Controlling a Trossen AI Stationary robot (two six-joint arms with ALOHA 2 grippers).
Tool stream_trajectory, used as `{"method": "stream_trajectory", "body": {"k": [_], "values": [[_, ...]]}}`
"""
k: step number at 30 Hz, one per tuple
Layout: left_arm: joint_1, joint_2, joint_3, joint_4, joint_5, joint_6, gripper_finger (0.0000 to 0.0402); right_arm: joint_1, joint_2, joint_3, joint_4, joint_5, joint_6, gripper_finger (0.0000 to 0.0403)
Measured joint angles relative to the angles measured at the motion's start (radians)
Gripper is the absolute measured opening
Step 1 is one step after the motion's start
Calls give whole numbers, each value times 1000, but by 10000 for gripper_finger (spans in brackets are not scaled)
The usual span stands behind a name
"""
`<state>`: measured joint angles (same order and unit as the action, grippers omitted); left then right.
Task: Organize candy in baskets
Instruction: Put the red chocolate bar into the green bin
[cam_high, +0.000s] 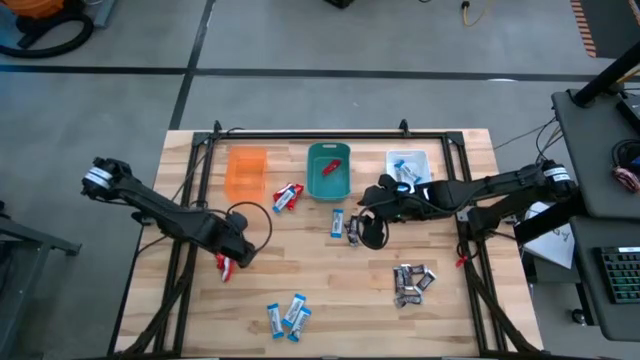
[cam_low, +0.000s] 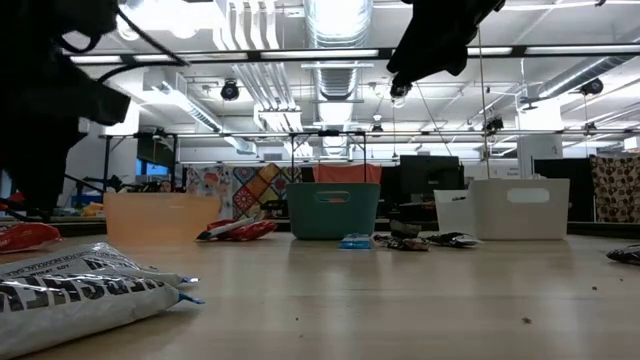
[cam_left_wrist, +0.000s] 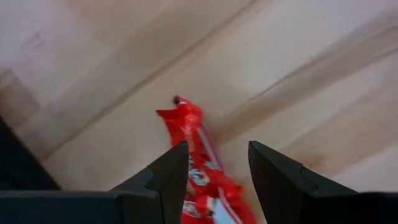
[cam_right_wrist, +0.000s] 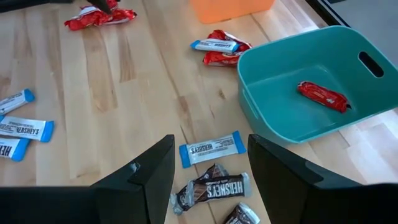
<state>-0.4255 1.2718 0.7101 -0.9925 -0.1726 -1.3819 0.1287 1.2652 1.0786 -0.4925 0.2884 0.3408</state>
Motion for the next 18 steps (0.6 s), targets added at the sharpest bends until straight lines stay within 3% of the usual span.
{"method": "stream_trajectory", "body": {"k": [18], "values": [[1, 194, -2, -6, -3, 0, 151, 0, 0, -4, 1, 0, 0, 194]]}}
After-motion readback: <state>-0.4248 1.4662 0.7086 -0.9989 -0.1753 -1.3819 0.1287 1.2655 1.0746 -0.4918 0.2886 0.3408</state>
